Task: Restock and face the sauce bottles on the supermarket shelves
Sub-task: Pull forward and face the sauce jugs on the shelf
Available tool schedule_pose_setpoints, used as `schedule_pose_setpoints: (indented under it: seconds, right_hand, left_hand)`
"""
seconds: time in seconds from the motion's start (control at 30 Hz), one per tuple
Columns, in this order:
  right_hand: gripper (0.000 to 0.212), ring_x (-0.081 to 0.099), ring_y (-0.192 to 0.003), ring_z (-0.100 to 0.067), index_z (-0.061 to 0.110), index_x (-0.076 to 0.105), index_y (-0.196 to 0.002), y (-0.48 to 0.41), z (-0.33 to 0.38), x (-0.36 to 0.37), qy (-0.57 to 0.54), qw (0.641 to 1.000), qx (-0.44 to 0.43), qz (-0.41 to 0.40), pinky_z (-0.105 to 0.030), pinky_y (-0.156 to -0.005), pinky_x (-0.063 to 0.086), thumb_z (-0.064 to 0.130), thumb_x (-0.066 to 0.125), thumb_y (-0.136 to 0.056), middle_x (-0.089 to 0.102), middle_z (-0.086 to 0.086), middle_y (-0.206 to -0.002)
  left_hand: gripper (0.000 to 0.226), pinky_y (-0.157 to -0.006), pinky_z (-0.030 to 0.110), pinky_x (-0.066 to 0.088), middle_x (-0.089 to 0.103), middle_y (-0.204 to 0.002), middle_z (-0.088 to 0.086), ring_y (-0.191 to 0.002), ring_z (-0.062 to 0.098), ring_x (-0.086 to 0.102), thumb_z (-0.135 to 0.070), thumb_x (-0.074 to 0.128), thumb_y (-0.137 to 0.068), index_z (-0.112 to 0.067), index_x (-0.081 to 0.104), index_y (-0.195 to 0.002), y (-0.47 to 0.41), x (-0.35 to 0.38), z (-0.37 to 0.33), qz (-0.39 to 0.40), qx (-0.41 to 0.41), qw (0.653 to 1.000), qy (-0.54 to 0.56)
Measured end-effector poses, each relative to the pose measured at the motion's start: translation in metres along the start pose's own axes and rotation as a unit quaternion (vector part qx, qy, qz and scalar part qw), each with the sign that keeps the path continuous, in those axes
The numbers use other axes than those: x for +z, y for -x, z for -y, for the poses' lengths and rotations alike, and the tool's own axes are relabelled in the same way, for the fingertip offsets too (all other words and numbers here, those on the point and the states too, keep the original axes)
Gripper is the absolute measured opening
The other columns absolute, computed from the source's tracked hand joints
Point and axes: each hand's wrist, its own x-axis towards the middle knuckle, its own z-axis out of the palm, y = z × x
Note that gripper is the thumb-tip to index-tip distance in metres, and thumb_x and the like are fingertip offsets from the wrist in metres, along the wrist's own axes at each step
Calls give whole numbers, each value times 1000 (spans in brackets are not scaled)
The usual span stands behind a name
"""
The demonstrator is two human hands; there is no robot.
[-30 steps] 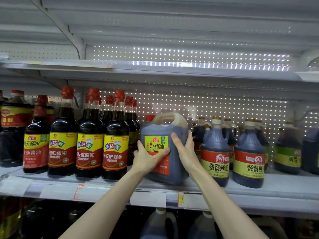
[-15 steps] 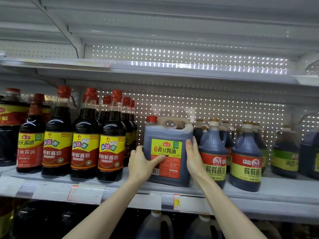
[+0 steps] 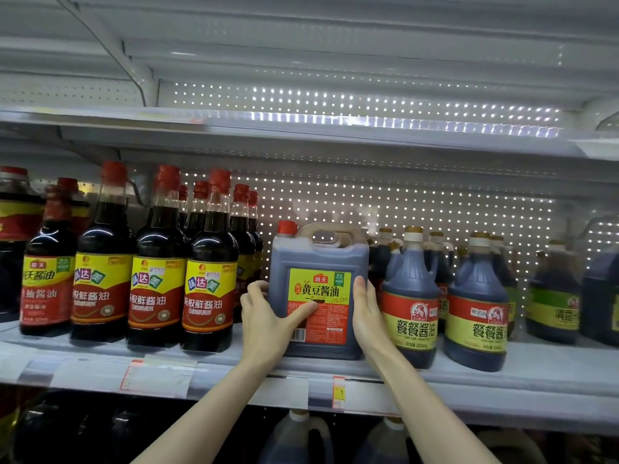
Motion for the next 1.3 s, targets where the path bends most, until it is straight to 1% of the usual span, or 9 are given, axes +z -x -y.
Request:
schedule_pose_setpoints:
  seconds: [0.1,0.23,0.57,0.67,0.73,0.87,1.0,1.13,1.3]
  right_hand:
    - [48,56,-96,-7,31,31,-143,4,-1,1,14,1000,12,-10,-25,-81,45,50,24,-100,57,7,-114]
    - [52,55,-97,-10,32,31,-143,4,1,0,37,999,16,-18,-28,-85,43,55,23,-98,56,6,-115]
    - [63,55,-99,-9,34,30,-147,11,-1,3,76,996,-11,-37,-26,-87,44,62,21,-91,58,4,-128]
    - [60,55,-92,-4,33,26,-148,15,1,5,87,996,-19,-20,-19,-79,44,59,22,-94,58,8,-121]
    - [70,58,-100,-10,34,23,-149,15,1,7,99,995,-24,-14,-25,-87,45,65,20,-87,59,4,-127]
    - [77,57,-116,-18,35,21,-150,14,0,8,107,994,-24,-13,-35,-99,44,69,19,-82,57,2,-133]
    - [75,54,-122,-20,34,20,-151,12,1,7,101,995,-4,-7,-36,-101,42,69,20,-85,52,1,-138]
    - [85,50,-127,-21,32,21,-151,10,4,6,90,996,23,2,-42,-108,38,76,21,-78,49,0,-142]
    - [94,47,-130,-20,33,24,-150,9,3,5,84,996,22,11,-46,-111,35,83,21,-70,47,2,-144]
  left_hand:
    - [94,-97,38,48,50,-130,3,-113,18,54,-53,78,-66,-16,28,-137,-9,-4,6,95,-53,993,46]
    - [74,-92,36,53,61,-119,-2,-104,14,62,-50,73,-74,-19,37,-131,-15,-12,13,183,-82,977,69]
    - [57,-81,28,54,64,-112,-2,-99,10,62,-38,74,-78,-17,48,-125,-14,-9,16,167,-70,976,122]
    - [59,-89,36,54,64,-114,-1,-102,14,62,-37,74,-77,-18,48,-126,-16,-13,18,160,-71,975,138]
    - [64,-92,41,53,63,-115,-1,-103,16,63,-38,75,-75,-17,47,-129,-15,-17,19,159,-75,974,146]
    - [66,-90,38,54,63,-113,-1,-101,14,63,-36,76,-75,-16,45,-130,-16,-18,19,161,-82,971,155]
    - [91,-90,38,54,62,-116,1,-102,16,63,-46,78,-61,-16,38,-137,-19,-21,20,182,-107,962,171]
    - [75,-84,32,53,63,-115,2,-102,17,63,-36,77,-72,-15,41,-133,-20,-24,17,223,-124,948,192]
    - [66,-82,35,54,65,-114,6,-101,20,65,-30,77,-74,-15,45,-130,-21,-24,17,226,-135,938,225]
